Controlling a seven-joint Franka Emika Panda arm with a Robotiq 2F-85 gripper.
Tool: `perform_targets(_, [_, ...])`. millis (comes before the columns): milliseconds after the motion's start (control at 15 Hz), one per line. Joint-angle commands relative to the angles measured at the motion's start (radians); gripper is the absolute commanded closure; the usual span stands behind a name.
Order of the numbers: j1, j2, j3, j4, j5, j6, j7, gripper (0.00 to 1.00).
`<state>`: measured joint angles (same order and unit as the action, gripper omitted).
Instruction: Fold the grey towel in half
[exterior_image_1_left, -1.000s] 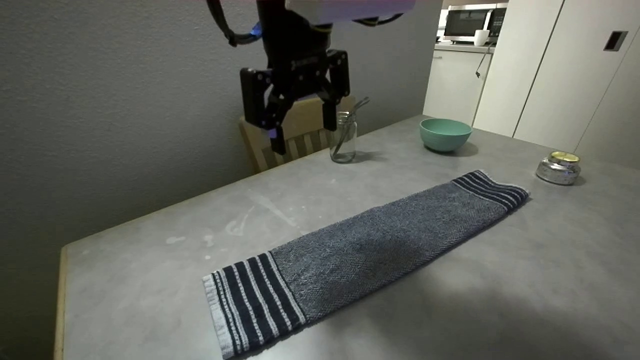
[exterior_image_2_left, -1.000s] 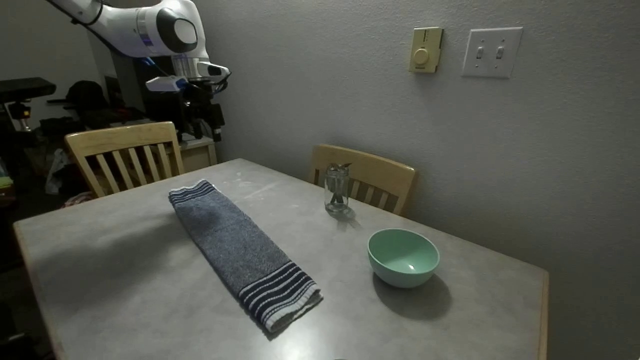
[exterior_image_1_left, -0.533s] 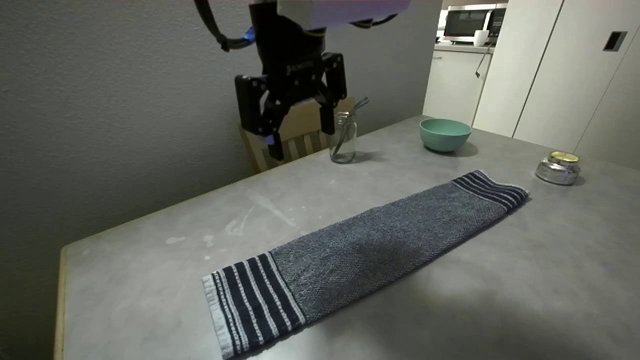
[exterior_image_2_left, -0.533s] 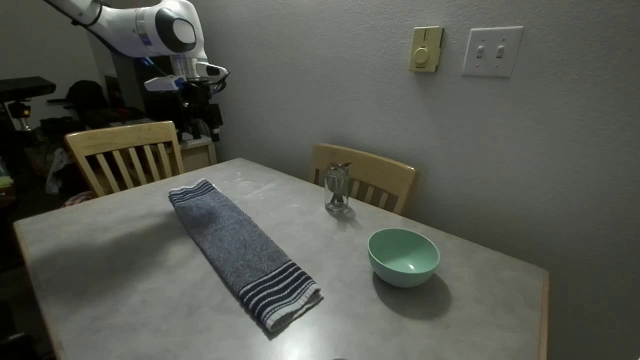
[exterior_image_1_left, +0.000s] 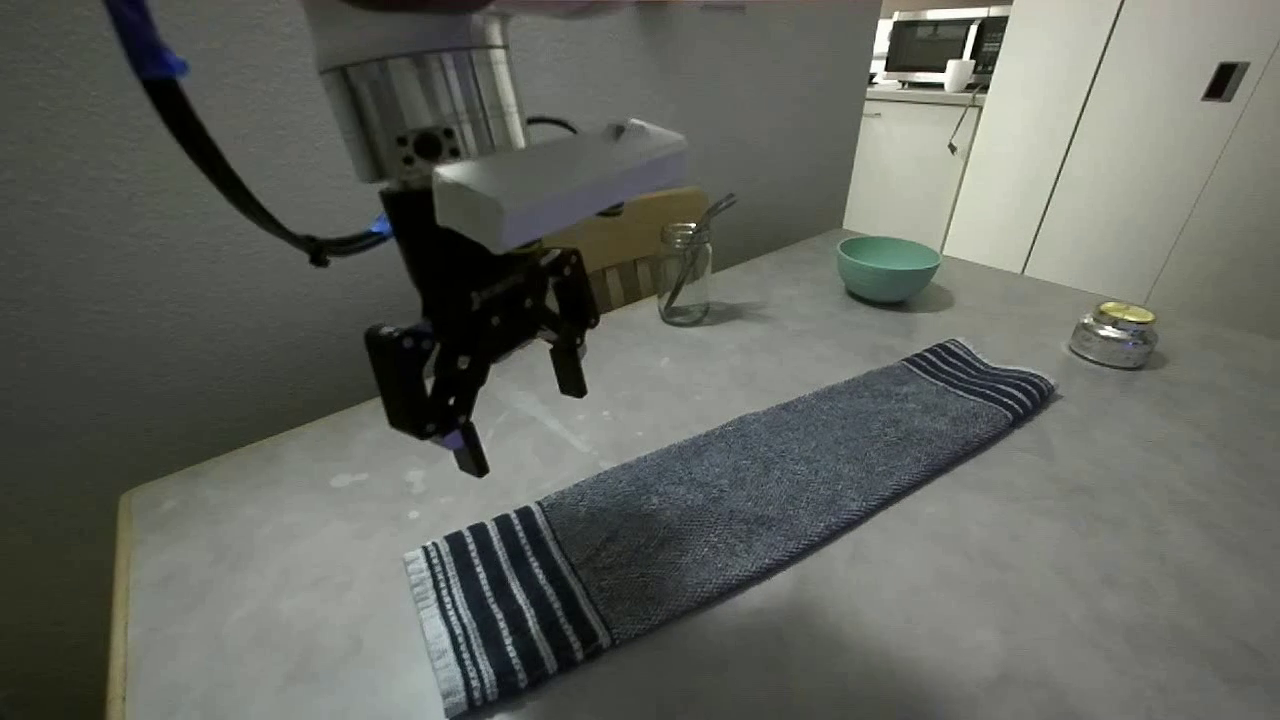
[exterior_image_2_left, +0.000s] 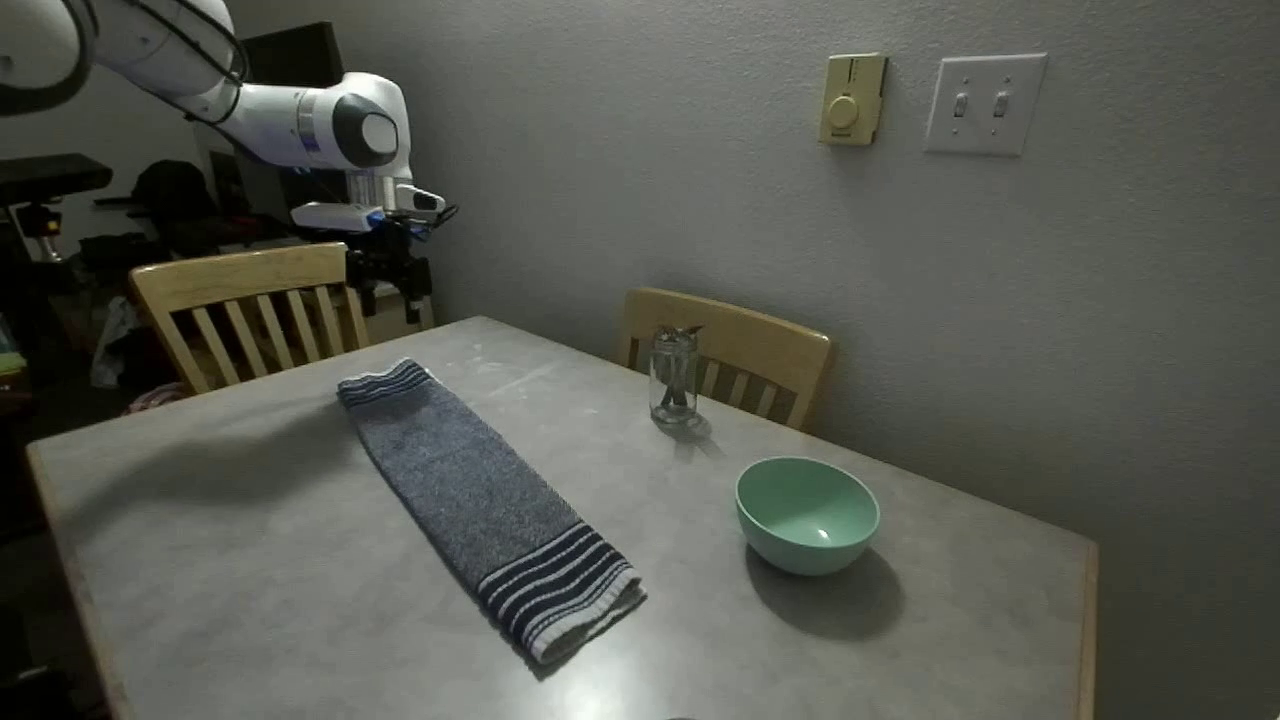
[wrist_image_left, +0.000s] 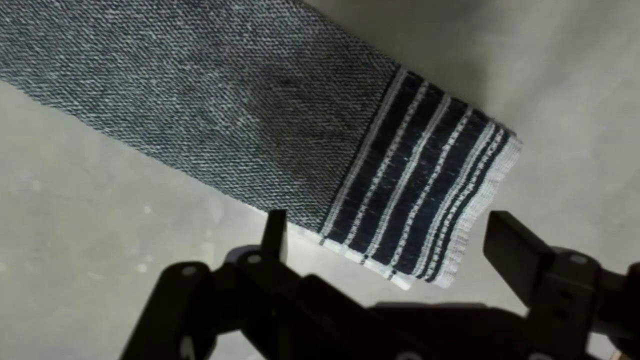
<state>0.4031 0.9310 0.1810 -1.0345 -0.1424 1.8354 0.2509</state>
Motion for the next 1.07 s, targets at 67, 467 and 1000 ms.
perform_targets(67, [0.015, 0.069, 0.010, 0.090, 0.000, -0.043, -0.036, 0.00])
perform_targets(467, [0.044, 0.139, 0.003, 0.202, 0.013, -0.120, 0.054, 0.00])
perform_targets(1000, [0.156, 0.256, -0.085, 0.354, 0.114, -0.216, 0.427, 0.00])
